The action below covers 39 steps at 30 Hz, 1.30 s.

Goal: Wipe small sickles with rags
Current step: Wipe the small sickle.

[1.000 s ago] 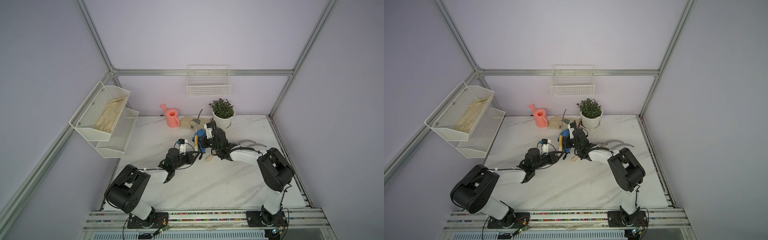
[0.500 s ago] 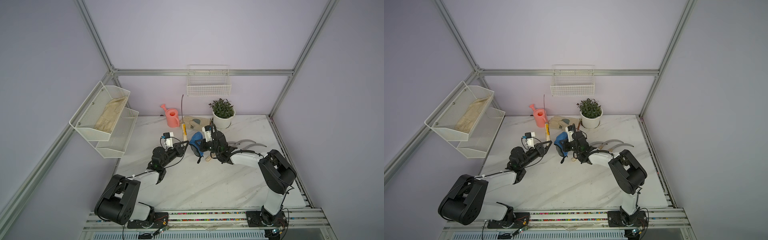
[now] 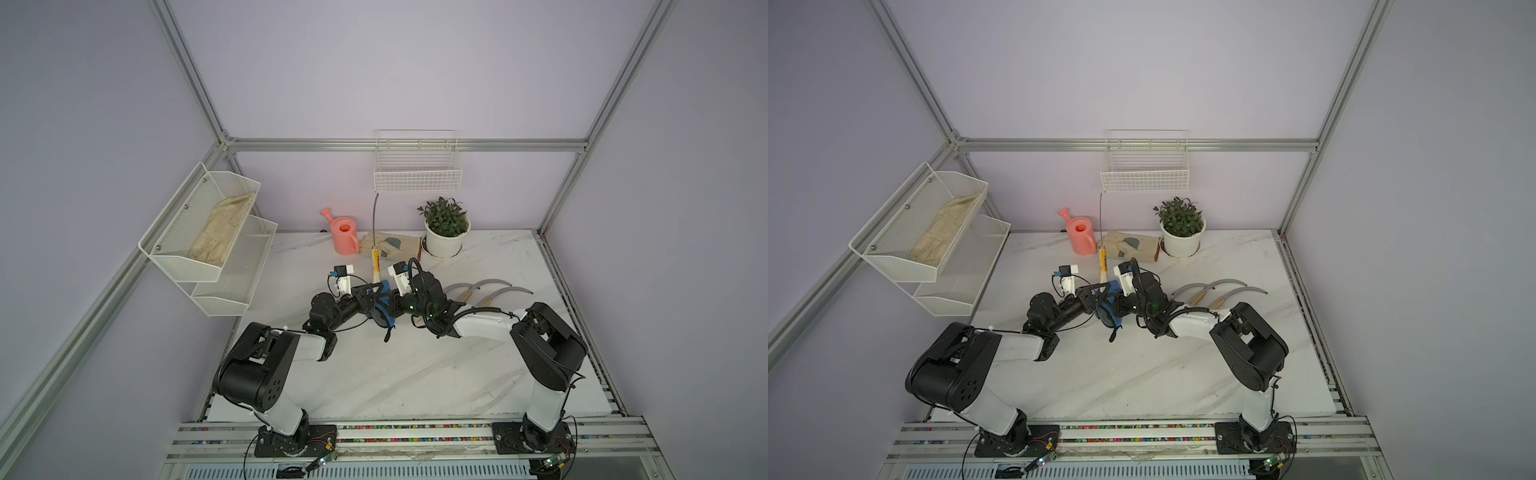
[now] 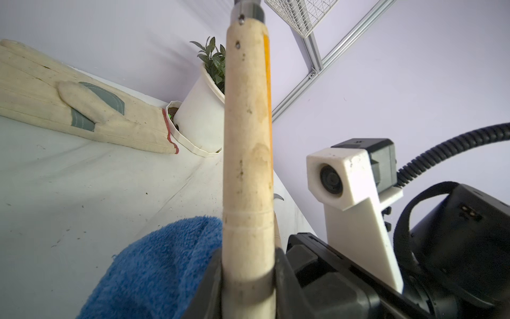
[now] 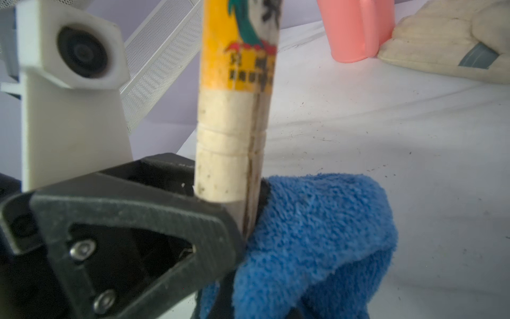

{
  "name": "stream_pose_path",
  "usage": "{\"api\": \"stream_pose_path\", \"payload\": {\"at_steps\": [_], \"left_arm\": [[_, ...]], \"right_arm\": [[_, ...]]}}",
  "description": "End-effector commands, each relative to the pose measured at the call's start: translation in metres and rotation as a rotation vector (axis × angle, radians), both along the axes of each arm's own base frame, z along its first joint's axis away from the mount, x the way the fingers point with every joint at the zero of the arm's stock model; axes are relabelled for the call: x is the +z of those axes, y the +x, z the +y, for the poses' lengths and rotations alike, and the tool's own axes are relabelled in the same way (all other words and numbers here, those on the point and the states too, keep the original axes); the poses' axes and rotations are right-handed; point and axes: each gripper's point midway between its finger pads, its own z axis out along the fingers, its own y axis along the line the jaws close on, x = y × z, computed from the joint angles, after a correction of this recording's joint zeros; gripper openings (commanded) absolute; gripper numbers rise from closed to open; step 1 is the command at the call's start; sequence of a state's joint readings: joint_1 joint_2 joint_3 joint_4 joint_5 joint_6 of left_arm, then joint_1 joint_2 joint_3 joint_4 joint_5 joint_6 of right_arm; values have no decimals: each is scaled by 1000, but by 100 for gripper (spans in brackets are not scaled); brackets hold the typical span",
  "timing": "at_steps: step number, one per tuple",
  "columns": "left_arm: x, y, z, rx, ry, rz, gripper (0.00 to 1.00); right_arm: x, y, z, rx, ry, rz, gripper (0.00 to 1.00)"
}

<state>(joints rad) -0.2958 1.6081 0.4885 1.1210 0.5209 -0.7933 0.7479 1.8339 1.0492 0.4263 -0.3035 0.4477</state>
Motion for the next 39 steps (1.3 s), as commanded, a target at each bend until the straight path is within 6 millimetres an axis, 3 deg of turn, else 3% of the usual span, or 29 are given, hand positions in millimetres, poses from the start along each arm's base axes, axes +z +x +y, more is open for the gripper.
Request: {"api": "stream_pose_path", "payload": {"at_steps": [1, 7, 14, 18, 24, 29, 39], "left_arm": [[27, 4, -1, 1, -5, -90, 0], [24, 7, 9, 69, 48, -86, 0], [24, 5, 9, 70, 56, -95, 0], [24, 5, 6, 50, 58, -83, 0], [32, -4, 5, 24, 31, -98, 0], [34, -8, 4, 9, 24, -99, 0], [30, -4, -2, -16, 17, -85, 0]], "right_arm": [[55, -13, 10, 54, 108, -118, 0], [61, -31, 18, 158, 184, -98, 0], [77, -46, 11, 185, 244, -115, 0], [80, -41, 10, 163, 243, -117, 0], [52, -7, 25, 85, 178, -87, 0], [45, 11, 18, -11, 113, -111, 0], [75, -15, 11, 52, 199, -143, 0]]}}
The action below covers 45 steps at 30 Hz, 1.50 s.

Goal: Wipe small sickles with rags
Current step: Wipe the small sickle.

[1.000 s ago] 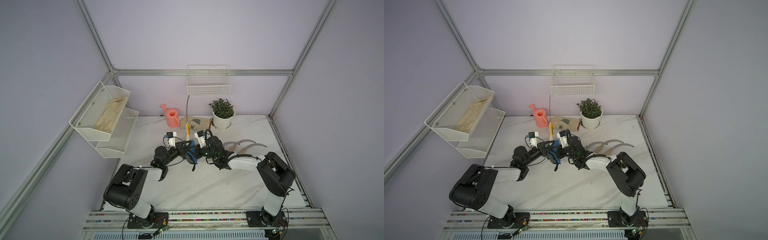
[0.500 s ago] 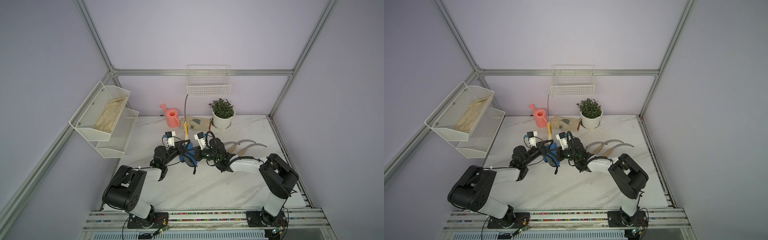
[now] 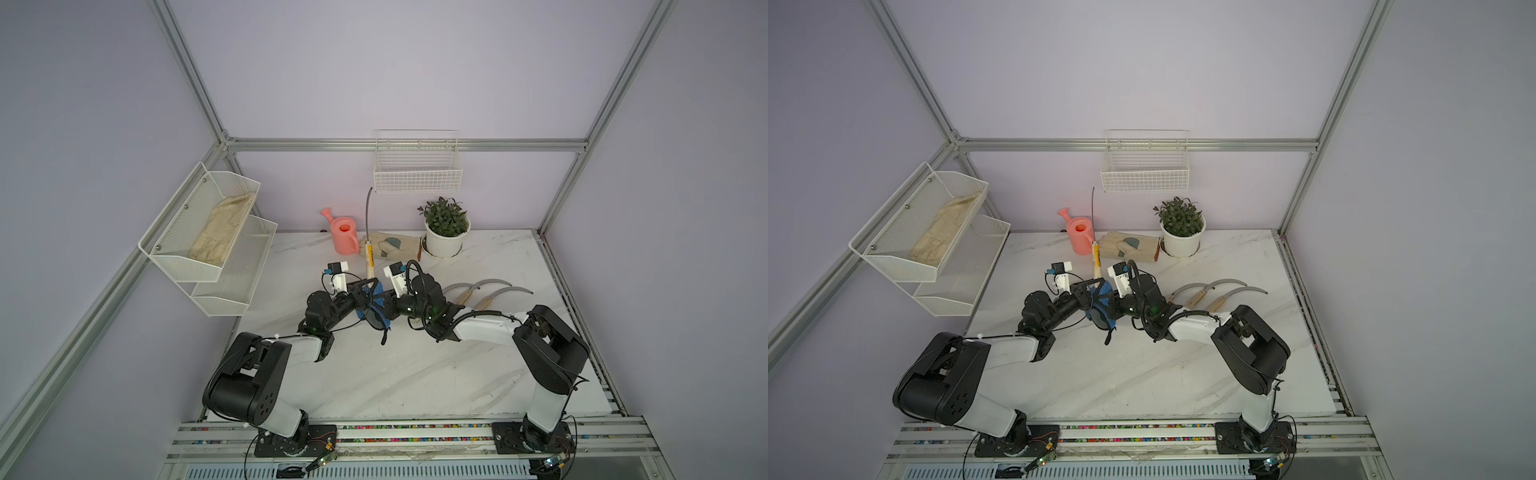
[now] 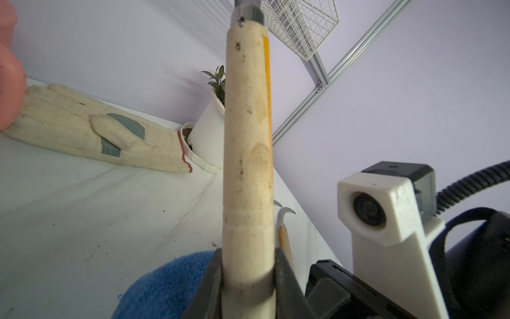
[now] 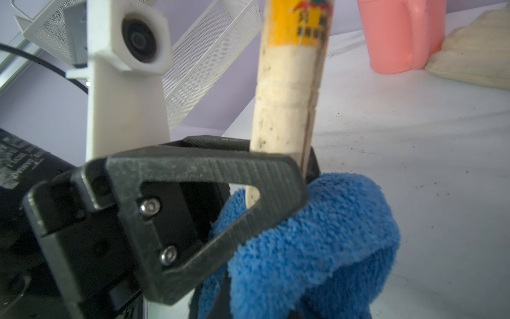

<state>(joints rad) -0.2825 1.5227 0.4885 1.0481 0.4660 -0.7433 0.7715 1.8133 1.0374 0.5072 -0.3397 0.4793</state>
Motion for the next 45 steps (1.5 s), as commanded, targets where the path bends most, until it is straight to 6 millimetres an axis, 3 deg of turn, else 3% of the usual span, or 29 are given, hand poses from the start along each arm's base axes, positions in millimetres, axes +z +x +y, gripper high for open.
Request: {"api": "stream_pose_path", "payload": {"at_steps": [1, 5, 10, 17, 24, 31, 33, 36, 45], "left_arm": [[12, -6, -15, -83, -9, -34, 0], [10, -5, -15, -80, -2, -24, 0], [13, -8, -14, -72, 6, -26, 0], [12, -9, -18, -80, 37, -20, 0], [13, -10, -20, -92, 50, -25, 0], [10, -10, -11, -31, 103, -27, 0], [21, -14, -9, -19, 112, -61, 0], [18, -13, -10, -10, 149, -47, 0], [4, -4, -22, 10, 301, 7, 0]], "right_arm": [[52, -4, -2, 5, 125, -114, 0], [46, -1, -1, -9, 113, -105, 0], [19, 22, 5, -75, 36, -56, 0], [41, 8, -9, -70, 88, -154, 0], [28, 15, -8, -126, 22, -139, 0], [0, 44, -45, -177, 49, 15, 0], [-8, 49, -50, -196, 45, 38, 0], [-12, 49, -42, -159, 62, 50, 0], [5, 34, -29, -43, 151, 28, 0]]}}
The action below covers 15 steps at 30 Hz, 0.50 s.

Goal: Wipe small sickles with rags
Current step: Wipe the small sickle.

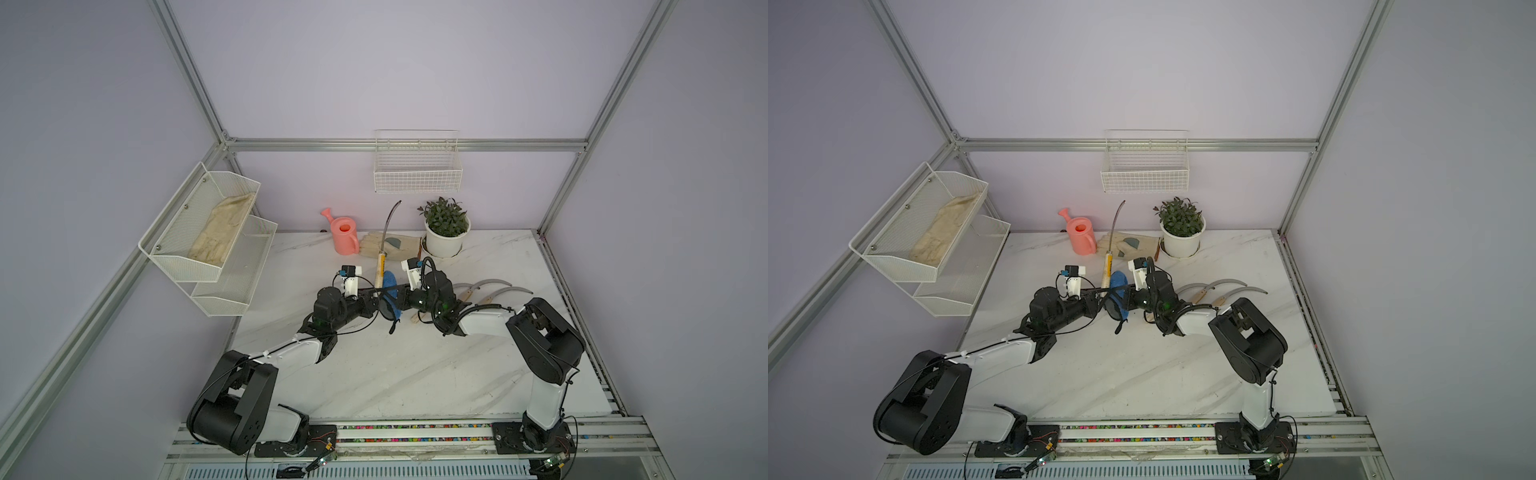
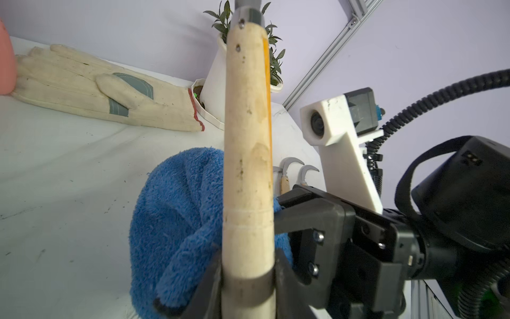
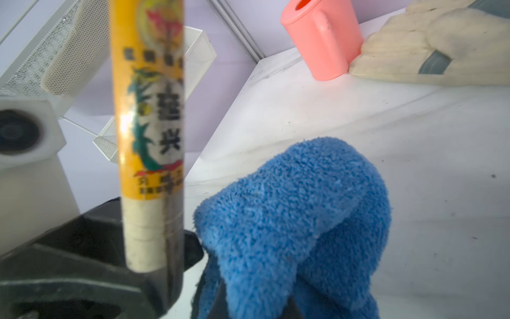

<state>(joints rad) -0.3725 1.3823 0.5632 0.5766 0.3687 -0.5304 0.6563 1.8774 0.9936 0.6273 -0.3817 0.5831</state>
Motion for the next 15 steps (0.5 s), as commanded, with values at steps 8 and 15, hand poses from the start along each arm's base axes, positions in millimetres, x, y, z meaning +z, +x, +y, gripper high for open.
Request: {"api": "stream_pose_path", "payload": {"at_steps": [8, 15], "left_arm": [[17, 15, -9, 31, 131, -75, 0], [15, 14, -13, 34, 175, -77, 0]], "right_arm": [[57, -1, 0, 25, 106, -110, 0], [93, 26, -6, -4, 122, -166, 0]]}}
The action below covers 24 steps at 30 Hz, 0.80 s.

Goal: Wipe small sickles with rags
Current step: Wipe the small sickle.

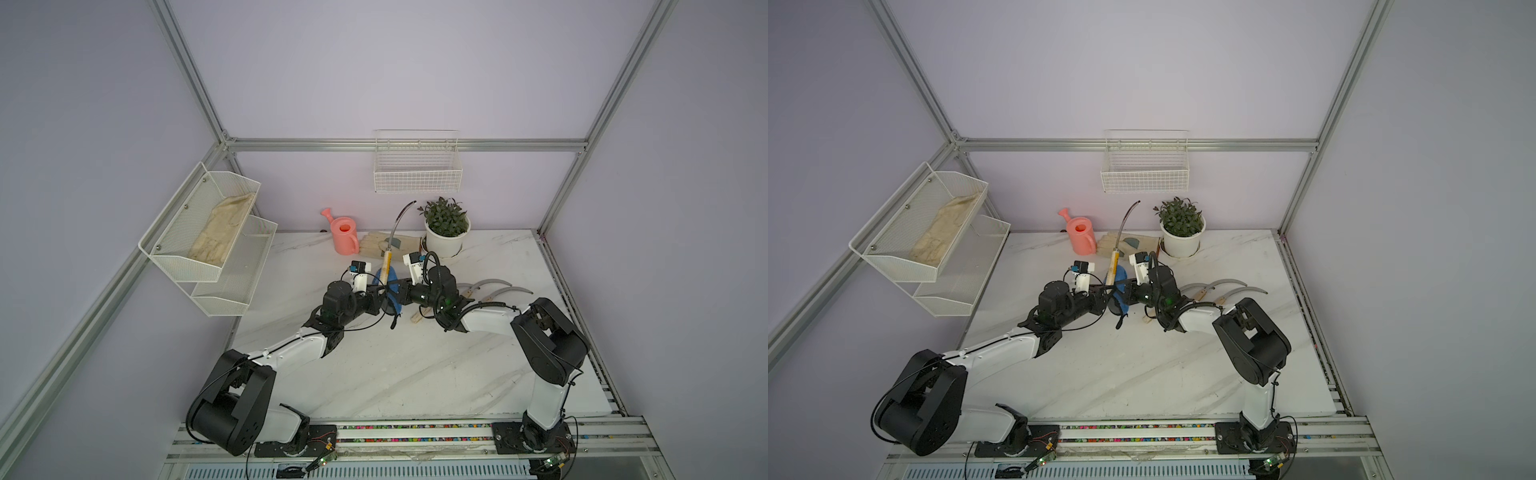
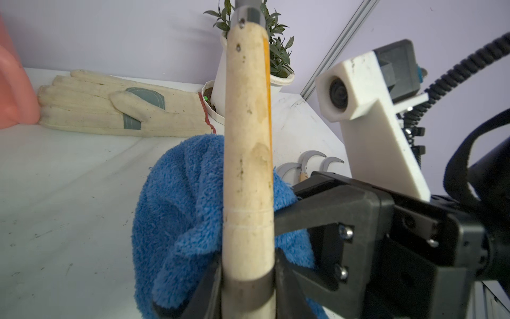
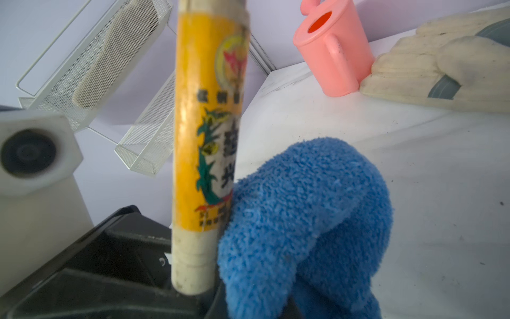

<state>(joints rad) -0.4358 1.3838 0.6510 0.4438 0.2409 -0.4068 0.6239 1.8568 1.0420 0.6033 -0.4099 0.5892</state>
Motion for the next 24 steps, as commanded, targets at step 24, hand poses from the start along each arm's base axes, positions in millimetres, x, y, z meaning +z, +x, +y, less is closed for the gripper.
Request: {"api": "stream_pose_path", "payload": {"at_steps": [24], "left_arm": [[8, 4, -3, 17, 83, -20, 0]], "right_arm": [[108, 51, -26, -123, 38, -230, 0]]}}
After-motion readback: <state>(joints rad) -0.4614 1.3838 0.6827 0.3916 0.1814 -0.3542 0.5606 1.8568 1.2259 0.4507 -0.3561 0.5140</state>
